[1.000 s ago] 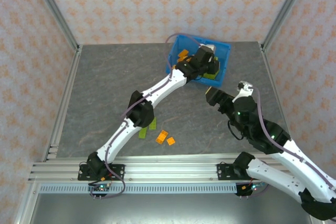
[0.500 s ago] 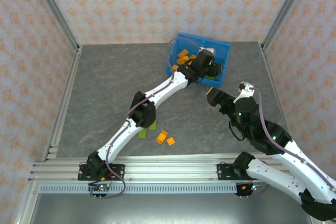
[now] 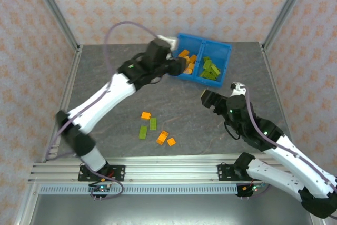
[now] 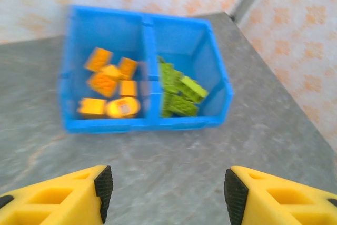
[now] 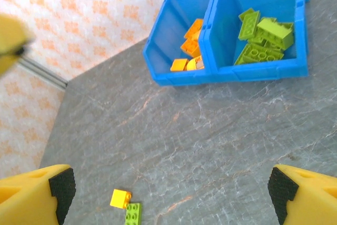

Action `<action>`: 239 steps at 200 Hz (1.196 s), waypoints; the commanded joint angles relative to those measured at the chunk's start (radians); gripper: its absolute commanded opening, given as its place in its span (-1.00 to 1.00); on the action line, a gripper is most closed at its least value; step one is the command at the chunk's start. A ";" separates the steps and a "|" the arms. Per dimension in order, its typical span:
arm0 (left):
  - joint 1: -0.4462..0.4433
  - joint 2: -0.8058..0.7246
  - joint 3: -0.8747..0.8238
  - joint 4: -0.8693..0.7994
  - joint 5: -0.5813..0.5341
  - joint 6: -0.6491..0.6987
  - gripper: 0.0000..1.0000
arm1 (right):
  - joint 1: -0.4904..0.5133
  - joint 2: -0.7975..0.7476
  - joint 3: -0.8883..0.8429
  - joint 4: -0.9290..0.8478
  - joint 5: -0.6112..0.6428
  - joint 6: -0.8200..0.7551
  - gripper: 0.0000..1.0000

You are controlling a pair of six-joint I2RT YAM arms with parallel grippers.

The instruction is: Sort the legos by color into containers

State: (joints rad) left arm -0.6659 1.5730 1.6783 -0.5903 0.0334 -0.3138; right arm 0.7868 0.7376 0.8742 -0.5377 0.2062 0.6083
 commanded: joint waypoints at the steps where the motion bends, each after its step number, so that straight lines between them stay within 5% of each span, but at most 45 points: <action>1: 0.051 -0.094 -0.219 -0.108 -0.075 0.051 0.29 | 0.002 0.042 0.002 0.038 -0.082 -0.045 0.91; 42: 0.132 -0.223 -0.505 -0.205 -0.001 -0.017 0.45 | 0.003 0.164 0.032 0.053 -0.363 -0.135 0.91; 93: 0.151 -0.088 -0.599 -0.183 0.008 -0.039 0.65 | 0.004 0.302 0.095 0.074 -0.534 -0.111 0.93; 195: 0.159 0.215 -0.616 -0.041 0.094 -0.040 0.71 | 0.002 0.351 0.088 0.067 -0.453 0.025 0.92; 239: 0.165 0.229 -0.638 -0.063 0.070 -0.057 0.33 | 0.003 0.360 0.094 0.068 -0.441 0.037 0.92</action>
State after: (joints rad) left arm -0.5144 1.7809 1.0740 -0.6582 0.1333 -0.3531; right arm 0.7868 1.0950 0.9356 -0.4629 -0.2653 0.6254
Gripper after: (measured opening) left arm 0.720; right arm 0.960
